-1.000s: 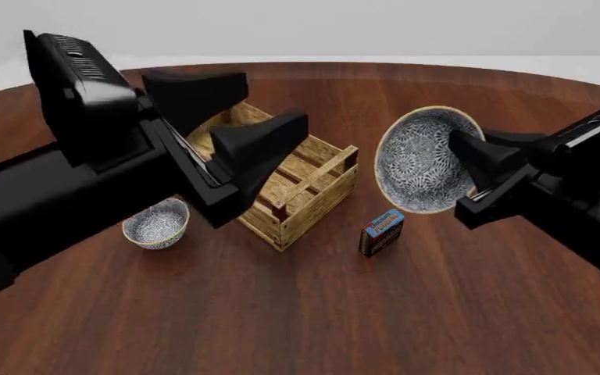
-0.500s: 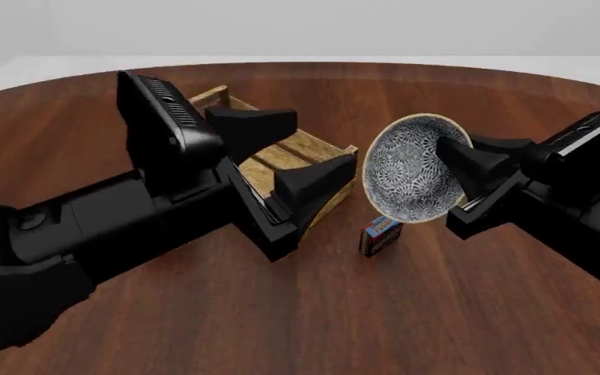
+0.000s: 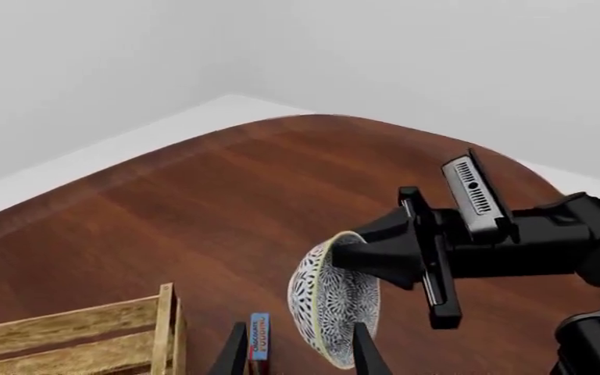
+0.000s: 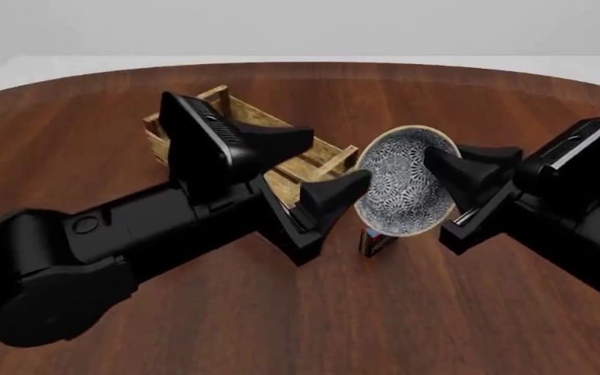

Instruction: Stack the right bowl on the left bowl and place them in the tray.

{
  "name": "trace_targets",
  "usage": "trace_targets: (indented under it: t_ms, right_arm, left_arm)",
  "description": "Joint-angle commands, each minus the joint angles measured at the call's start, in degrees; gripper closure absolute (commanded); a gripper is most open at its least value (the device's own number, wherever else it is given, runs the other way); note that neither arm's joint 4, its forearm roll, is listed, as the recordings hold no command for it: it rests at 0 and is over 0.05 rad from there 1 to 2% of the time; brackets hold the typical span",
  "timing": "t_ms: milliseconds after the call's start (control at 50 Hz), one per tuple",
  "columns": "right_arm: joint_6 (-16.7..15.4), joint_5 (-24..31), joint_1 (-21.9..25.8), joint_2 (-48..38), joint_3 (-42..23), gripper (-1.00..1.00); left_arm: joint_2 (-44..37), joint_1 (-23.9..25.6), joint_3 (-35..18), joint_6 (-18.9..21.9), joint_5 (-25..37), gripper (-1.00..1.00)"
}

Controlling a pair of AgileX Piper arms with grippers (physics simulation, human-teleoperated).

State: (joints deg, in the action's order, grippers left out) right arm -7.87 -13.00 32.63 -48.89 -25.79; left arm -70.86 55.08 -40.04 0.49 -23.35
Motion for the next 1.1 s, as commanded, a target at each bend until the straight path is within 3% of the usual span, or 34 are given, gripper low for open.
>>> trace_targets:
  t_ms: [20, 740, 760, 1100]
  right_arm:
    - [0.02, 0.50, 1.56, 0.58, -0.17, 1.00]
    - [-0.54, 3.64, 6.32, 4.13, -0.07, 1.00]
    - [-0.58, 3.74, 6.36, 4.24, -0.08, 1.00]
    - [-0.75, 3.63, 6.27, 4.16, -0.02, 1.00]
  left_arm:
    - [-2.49, -0.19, -0.27, -0.41, -1.10, -1.00]
    - [-8.42, -0.95, -1.68, -1.11, -2.80, -1.00]
    - [-8.48, -1.05, -1.64, -1.08, -2.88, 1.00]
    - [-7.92, -1.27, -1.54, -1.82, -2.69, 1.00]
